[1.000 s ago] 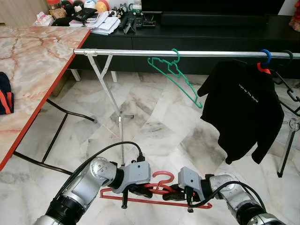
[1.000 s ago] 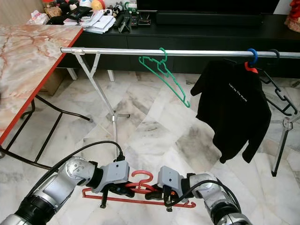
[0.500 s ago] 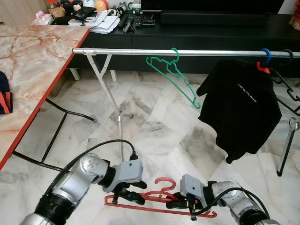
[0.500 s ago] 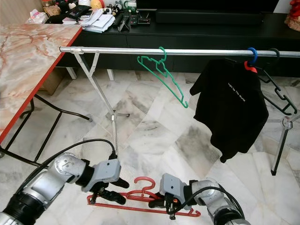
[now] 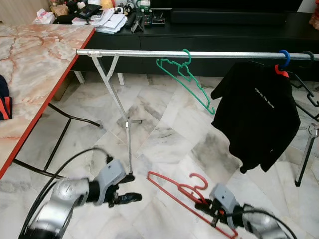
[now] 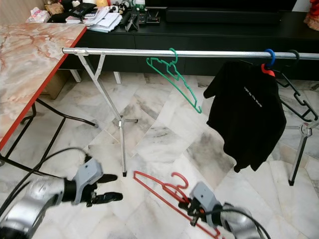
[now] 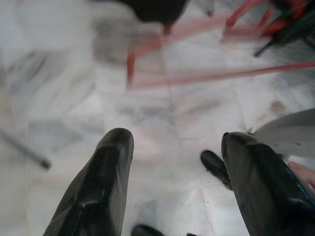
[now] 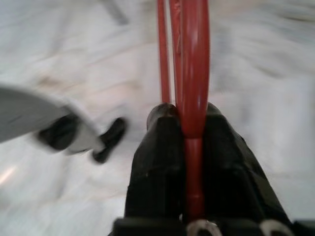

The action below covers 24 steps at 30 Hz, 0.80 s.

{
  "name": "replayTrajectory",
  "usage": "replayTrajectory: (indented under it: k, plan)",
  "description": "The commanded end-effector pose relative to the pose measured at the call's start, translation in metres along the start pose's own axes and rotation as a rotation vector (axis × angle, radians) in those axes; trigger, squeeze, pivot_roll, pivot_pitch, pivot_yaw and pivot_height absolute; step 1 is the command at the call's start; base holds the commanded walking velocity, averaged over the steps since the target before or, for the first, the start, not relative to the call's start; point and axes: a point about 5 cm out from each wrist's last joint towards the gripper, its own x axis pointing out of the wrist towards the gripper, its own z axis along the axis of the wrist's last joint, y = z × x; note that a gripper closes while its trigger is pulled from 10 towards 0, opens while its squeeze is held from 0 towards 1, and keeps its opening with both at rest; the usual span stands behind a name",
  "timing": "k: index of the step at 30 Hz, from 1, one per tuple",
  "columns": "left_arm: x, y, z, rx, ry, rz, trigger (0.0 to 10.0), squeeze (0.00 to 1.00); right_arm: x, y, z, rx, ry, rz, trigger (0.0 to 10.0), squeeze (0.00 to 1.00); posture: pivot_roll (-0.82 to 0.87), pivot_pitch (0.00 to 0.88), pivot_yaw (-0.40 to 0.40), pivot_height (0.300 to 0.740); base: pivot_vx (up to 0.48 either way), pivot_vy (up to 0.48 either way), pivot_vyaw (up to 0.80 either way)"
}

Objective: Hang hanger

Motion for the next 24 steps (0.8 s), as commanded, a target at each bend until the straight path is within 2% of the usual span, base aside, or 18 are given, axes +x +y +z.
replayTrajectory:
  k: [1, 2, 3, 4, 6, 7, 8, 11, 12, 13, 14, 17, 20, 24]
  plan:
    - [0.004, -0.013, -0.043, -0.141, 0.110, 0.073, 10.0, 0.00, -0.003, -0.016, 0.003, 0.078, -0.047, -0.264, 0.0, 0.00, 0.02, 0.235, 0.001, 0.740, 0.000, 0.000, 0.00]
    - [0.004, -0.013, -0.043, -0.141, 0.110, 0.073, 10.0, 0.00, -0.003, -0.016, 0.003, 0.078, -0.047, -0.264, 0.0, 0.00, 0.02, 0.235, 0.001, 0.740, 0.000, 0.000, 0.00]
    - [0.004, -0.018, -0.063, -0.191, 0.170, 0.116, 10.0, 0.00, -0.004, -0.023, 0.005, 0.149, -0.068, -0.387, 0.0, 0.00, 0.01, 0.227, -0.003, 0.740, 0.000, 0.000, 0.00]
    - [0.003, -0.020, -0.074, -0.220, 0.204, 0.153, 10.0, 0.00, -0.005, -0.026, 0.006, 0.197, -0.083, -0.453, 0.0, 0.00, 0.01, 0.227, -0.003, 0.740, 0.000, 0.000, 0.00]
    - [-0.001, -0.021, -0.098, -0.320, 0.260, 0.303, 10.0, 0.00, -0.004, -0.028, 0.010, 0.289, -0.142, -0.544, 0.0, 0.00, 0.00, 0.218, -0.005, 0.740, 0.000, 0.000, 0.00]
    - [-0.001, -0.021, -0.098, -0.320, 0.260, 0.303, 10.0, 0.00, -0.004, -0.028, 0.010, 0.289, -0.142, -0.544, 0.0, 0.00, 0.00, 0.218, -0.005, 0.740, 0.000, 0.000, 0.00]
    - [-0.005, -0.025, -0.115, -0.413, 0.300, 0.413, 10.0, 0.00, -0.003, -0.028, 0.013, 0.354, -0.189, -0.607, 0.0, 0.00, -0.01, 0.209, -0.007, 0.740, 0.000, 0.000, 0.00]
    - [-0.011, -0.035, -0.135, -0.457, 0.372, 0.508, 10.0, 0.00, -0.001, -0.027, 0.014, 0.432, -0.213, -0.659, 0.0, 0.00, -0.01, 0.205, -0.010, 0.740, 0.000, 0.000, 0.00]
    - [-0.014, -0.041, -0.142, -0.496, 0.386, 0.528, 10.0, 0.00, 0.001, -0.026, 0.014, 0.453, -0.208, -0.677, 1.5, 0.00, -0.02, 0.202, -0.014, 0.740, 0.000, 0.000, 0.00]
    - [-0.015, -0.045, -0.146, -0.524, 0.391, 0.537, 10.0, 0.00, 0.002, -0.025, 0.013, 0.465, -0.203, -0.687, 1.5, 0.00, -0.02, 0.202, -0.014, 0.740, 0.000, 0.000, 0.00]
    - [-0.020, -0.054, -0.158, -0.580, 0.423, 0.569, 10.0, 0.00, 0.004, -0.023, 0.016, 0.479, -0.219, -0.703, 9.6, 0.00, -0.02, 0.197, -0.020, 0.740, 0.000, 0.000, 0.00]
    - [-0.024, -0.062, -0.167, -0.618, 0.449, 0.594, 10.0, 0.00, 0.005, -0.023, 0.015, 0.510, -0.206, -0.735, 10.0, 0.00, -0.03, 0.195, -0.025, 0.740, 0.000, 0.000, 0.00]
    - [-0.033, -0.078, -0.184, -0.730, 0.498, 0.694, 10.0, 0.00, 0.004, -0.022, 0.013, 0.571, -0.223, -0.785, 10.0, 0.00, -0.02, 0.166, -0.034, 0.740, 0.000, 0.000, 0.00]
    - [-0.032, -0.084, -0.187, -0.748, 0.511, 0.696, 10.0, 0.00, 0.006, -0.021, 0.020, 0.559, -0.261, -0.774, 10.0, 0.00, -0.02, 0.140, -0.042, 0.740, 0.000, 0.000, 0.00]
